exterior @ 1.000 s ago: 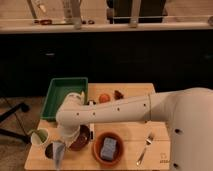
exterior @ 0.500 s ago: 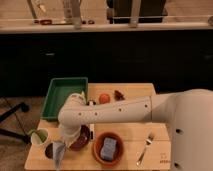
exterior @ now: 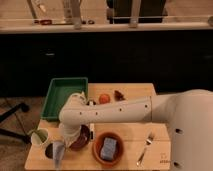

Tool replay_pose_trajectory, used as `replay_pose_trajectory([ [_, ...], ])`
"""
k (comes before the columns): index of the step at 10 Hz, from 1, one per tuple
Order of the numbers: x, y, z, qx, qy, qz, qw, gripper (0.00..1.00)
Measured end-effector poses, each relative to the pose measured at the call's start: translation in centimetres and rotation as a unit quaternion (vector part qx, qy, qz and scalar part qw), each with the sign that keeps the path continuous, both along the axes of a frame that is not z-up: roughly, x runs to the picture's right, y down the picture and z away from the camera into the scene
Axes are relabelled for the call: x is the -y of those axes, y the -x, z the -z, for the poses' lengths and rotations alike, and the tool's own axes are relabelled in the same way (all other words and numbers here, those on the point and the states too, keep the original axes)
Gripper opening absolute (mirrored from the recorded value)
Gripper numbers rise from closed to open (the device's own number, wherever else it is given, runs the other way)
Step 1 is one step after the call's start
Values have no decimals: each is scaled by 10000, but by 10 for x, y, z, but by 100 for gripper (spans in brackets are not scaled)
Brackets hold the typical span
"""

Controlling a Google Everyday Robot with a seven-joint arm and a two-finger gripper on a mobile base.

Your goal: Place towel in metal cup

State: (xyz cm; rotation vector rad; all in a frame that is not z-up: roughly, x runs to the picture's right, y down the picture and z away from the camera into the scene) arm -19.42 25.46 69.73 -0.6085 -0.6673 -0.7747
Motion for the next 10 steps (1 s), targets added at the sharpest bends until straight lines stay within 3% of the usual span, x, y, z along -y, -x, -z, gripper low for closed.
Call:
replay_pose_trajectory([
  [7,28,0,26,45,-448,-166,9988,0],
  [10,39,1,32,-21,-836,-217,9963,0],
])
